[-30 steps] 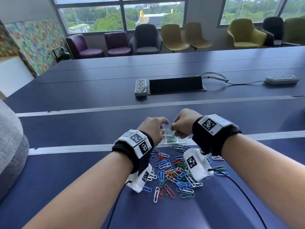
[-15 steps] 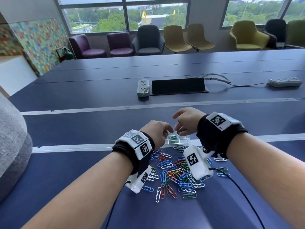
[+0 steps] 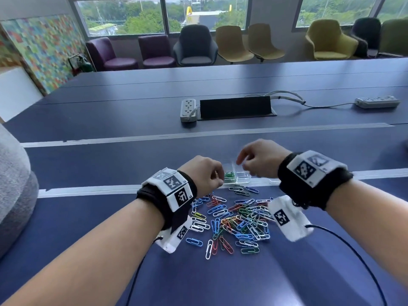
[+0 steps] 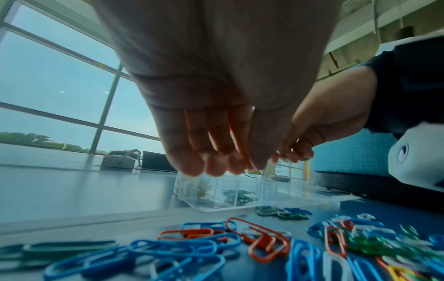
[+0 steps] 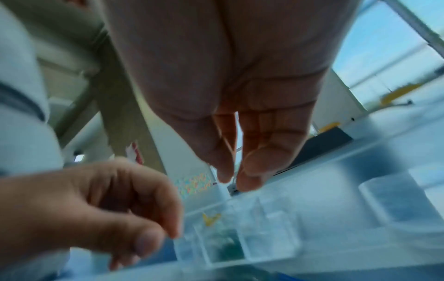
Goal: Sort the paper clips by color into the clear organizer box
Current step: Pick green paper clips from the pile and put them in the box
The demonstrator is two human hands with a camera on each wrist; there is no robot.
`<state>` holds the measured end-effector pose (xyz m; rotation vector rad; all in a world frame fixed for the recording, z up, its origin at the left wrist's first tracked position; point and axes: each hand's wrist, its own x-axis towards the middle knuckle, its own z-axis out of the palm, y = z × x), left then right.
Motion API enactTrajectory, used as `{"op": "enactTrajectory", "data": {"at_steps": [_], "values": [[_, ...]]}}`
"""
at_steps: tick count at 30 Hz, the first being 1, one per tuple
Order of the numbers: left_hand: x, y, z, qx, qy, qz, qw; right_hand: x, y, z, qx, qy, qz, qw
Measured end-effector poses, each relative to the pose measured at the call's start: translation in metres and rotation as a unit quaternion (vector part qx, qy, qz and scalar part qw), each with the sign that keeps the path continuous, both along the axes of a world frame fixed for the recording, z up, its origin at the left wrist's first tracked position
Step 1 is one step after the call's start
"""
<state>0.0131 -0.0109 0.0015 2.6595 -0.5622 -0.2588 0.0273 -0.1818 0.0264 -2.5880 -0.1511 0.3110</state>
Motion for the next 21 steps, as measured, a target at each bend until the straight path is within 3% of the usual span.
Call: {"op": "enactTrajectory", "data": {"at_steps": [2,5,13,21], "values": [[-0.002,-0.004,-0.001,0.012,0.010,-0.018,1.000,-0.010,-0.005,-0.005,-0.106,0.000,0.043,0.993],[-0.006,-0.015,-0.003,0.042,0.020,-0.034,0.998,-0.020,-0.003,-0.015,-0.161,0.007,0.061,0.985],[-0.006,-0.035,-0.005,0.153,0.003,-0.031,0.988,-0.015,0.013,-0.035,-0.184,-0.012,0.077,0.980],[-0.001,-0.041,-0.010,0.177,-0.017,-0.038,0.983,-0.016,0.003,-0.038,-0.165,-0.020,0.073,0.983]]}}
